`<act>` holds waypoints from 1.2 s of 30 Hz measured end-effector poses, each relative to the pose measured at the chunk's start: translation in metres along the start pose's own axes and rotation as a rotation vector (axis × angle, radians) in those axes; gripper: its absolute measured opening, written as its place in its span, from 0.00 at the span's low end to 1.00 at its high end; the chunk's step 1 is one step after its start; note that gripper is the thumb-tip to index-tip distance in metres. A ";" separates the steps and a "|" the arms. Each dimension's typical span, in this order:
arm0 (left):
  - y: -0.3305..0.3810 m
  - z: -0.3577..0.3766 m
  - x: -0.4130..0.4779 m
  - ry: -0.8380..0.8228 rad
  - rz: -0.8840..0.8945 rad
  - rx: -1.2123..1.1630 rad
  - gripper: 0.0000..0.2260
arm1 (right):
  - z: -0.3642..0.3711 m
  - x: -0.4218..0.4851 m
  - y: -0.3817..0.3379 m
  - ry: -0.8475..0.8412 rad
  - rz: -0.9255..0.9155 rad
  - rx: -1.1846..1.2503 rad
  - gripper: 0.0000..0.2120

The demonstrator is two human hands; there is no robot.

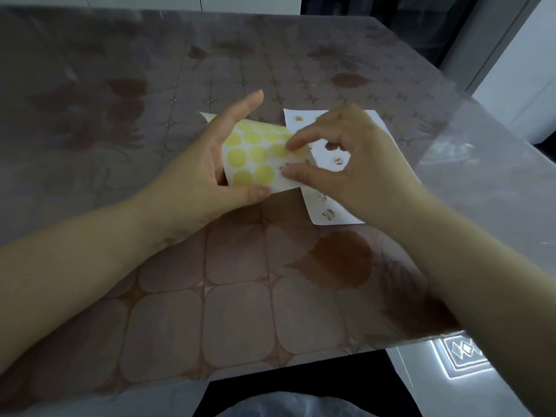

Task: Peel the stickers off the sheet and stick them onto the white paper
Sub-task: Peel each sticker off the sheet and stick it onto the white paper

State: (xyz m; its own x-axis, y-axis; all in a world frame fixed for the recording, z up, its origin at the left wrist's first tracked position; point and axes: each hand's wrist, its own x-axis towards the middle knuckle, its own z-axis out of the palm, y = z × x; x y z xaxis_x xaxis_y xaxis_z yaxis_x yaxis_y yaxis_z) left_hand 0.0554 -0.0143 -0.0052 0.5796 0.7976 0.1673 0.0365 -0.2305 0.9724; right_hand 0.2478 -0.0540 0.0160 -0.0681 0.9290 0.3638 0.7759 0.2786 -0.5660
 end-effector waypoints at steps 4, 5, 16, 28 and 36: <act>0.000 0.000 -0.001 0.030 -0.020 -0.085 0.36 | 0.019 -0.005 0.002 0.149 -0.021 0.047 0.11; 0.000 0.002 0.000 0.050 -0.028 -0.111 0.35 | 0.021 -0.006 0.003 0.185 -0.048 0.033 0.10; 0.008 0.007 0.001 0.267 -0.114 -0.185 0.19 | 0.027 -0.005 0.001 0.375 -0.243 -0.089 0.08; 0.011 0.007 0.000 0.233 -0.181 -0.257 0.22 | 0.031 -0.007 -0.001 0.369 -0.303 -0.097 0.05; 0.008 0.005 -0.002 0.226 -0.178 -0.265 0.25 | 0.031 -0.004 0.002 0.321 -0.304 -0.053 0.06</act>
State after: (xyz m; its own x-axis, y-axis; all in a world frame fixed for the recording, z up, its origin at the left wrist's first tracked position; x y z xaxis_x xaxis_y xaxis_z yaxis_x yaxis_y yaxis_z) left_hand 0.0591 -0.0205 0.0012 0.3877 0.9218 -0.0049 -0.1084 0.0508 0.9928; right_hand 0.2297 -0.0500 -0.0098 -0.1064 0.6818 0.7237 0.7821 0.5069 -0.3625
